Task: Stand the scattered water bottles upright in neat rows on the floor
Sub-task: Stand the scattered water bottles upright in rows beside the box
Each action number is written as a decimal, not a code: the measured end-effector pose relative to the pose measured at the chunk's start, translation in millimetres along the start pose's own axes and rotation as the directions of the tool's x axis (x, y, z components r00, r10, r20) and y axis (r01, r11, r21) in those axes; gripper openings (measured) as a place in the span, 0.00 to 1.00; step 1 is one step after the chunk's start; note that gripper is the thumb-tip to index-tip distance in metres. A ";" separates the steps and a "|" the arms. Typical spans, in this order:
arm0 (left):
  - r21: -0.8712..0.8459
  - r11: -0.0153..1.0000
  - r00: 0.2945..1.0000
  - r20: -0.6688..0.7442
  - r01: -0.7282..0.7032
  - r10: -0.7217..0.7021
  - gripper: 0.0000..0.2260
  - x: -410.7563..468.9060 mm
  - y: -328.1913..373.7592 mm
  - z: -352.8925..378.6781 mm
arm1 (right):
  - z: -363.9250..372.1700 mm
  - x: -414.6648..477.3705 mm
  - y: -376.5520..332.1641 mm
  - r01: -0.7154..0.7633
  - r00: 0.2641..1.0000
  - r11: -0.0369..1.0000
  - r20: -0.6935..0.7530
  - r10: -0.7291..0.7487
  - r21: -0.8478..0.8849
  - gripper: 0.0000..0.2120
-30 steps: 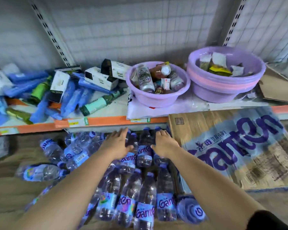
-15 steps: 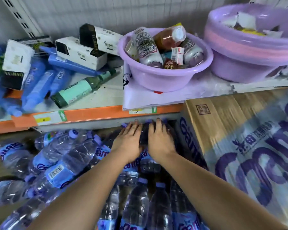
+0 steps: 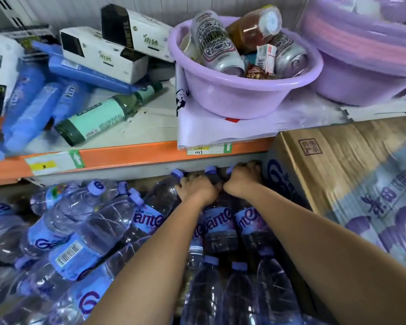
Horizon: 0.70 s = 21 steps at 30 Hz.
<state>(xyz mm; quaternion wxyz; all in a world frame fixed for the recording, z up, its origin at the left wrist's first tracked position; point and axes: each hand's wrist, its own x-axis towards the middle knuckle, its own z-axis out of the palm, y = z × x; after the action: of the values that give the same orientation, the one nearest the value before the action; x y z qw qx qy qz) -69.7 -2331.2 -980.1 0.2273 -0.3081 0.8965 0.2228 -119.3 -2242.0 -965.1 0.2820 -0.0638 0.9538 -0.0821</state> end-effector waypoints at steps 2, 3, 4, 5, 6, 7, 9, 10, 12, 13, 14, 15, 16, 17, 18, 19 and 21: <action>-0.063 0.998 1.000 0.008 -0.012 0.013 0.24 -0.9 -3.9 -2.4 | 4.8 -4.4 2.7 -0.024 0.999 0.991 0.047 0.018 0.129 0.24; -0.107 0.994 1.000 0.005 -0.028 0.028 0.23 -0.6 -5.7 -2.4 | 5.4 -7.0 4.0 -0.038 0.997 0.979 0.074 0.024 0.200 0.21; -0.151 0.988 0.999 0.007 -0.039 0.041 0.23 -2.8 -6.1 -2.4 | 5.2 -9.0 6.0 -0.054 0.994 0.963 0.105 0.027 0.265 0.18; -0.195 0.980 0.999 0.009 -0.046 0.049 0.25 -5.7 -5.6 -2.0 | 3.7 -10.5 8.6 -0.070 0.991 0.946 0.131 0.029 0.316 0.13; -0.244 0.969 0.999 0.023 -0.040 0.047 0.28 -9.4 -5.7 -2.3 | 1.0 -13.0 10.5 -0.073 0.991 0.935 0.132 0.028 0.348 0.11; -0.293 0.956 0.998 0.040 -0.032 0.046 0.31 -14.9 -6.0 -3.4 | -0.4 -17.2 11.3 -0.079 0.992 0.924 0.123 0.035 0.375 0.11; -0.393 0.918 0.995 0.067 -0.044 0.076 0.30 -25.0 -8.6 -7.7 | -0.3 -27.2 12.5 -0.091 0.992 0.896 0.119 0.043 0.435 0.18; -0.438 0.897 0.992 0.073 -0.059 0.101 0.27 -29.2 -11.1 -10.3 | -0.3 -33.5 13.4 -0.073 0.993 0.890 0.118 0.022 0.450 0.18; -0.502 0.861 0.989 0.061 -0.084 0.132 0.24 -36.8 -16.4 -15.9 | -4.5 -48.3 15.2 -0.024 0.991 0.880 0.124 -0.040 0.474 0.16; -0.528 0.843 0.989 0.040 -0.103 0.146 0.21 -41.3 -17.8 -18.0 | -6.5 -53.2 17.3 0.001 0.991 0.871 0.113 -0.065 0.492 0.17; -0.563 0.819 0.989 0.019 -0.113 0.150 0.18 -47.1 -18.4 -20.7 | -10.1 -59.1 19.1 0.038 0.993 0.861 0.077 -0.089 0.507 0.18; -0.596 0.795 0.991 -0.002 -0.110 0.135 0.17 -53.9 -18.1 -24.0 | -14.2 -65.4 21.1 0.086 0.994 0.862 0.018 -0.110 0.500 0.18; -0.615 0.781 0.994 -0.031 -0.104 0.109 0.17 -60.3 -18.0 -27.8 | -17.5 -71.8 23.4 0.141 0.990 0.883 -0.055 -0.131 0.448 0.18; -0.614 0.782 0.994 -0.069 -0.112 0.088 0.18 -67.0 -17.4 -32.5 | -20.6 -78.8 24.6 0.186 0.981 0.912 -0.128 -0.149 0.366 0.16; -0.588 0.797 0.990 -0.110 -0.134 0.085 0.19 -72.2 -16.8 -36.6 | -25.2 -87.0 25.9 0.219 0.965 0.937 -0.201 -0.168 0.271 0.14; -0.545 0.821 0.983 -0.152 -0.170 0.102 0.20 -77.0 -15.3 -40.0 | -29.4 -94.1 27.3 0.240 0.945 0.953 -0.270 -0.186 0.186 0.14; -0.419 0.874 0.959 -0.232 -0.247 0.159 0.18 -84.4 -10.6 -44.0 | -35.6 -102.0 30.6 0.272 0.906 0.956 -0.365 -0.215 0.111 0.13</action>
<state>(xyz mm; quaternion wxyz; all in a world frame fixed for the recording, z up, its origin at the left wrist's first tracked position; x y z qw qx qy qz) -15.0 -2324.4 -901.8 0.0394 -0.2754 0.8670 0.4135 -56.2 -2190.6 -887.7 0.1000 -0.1444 0.9634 -0.2027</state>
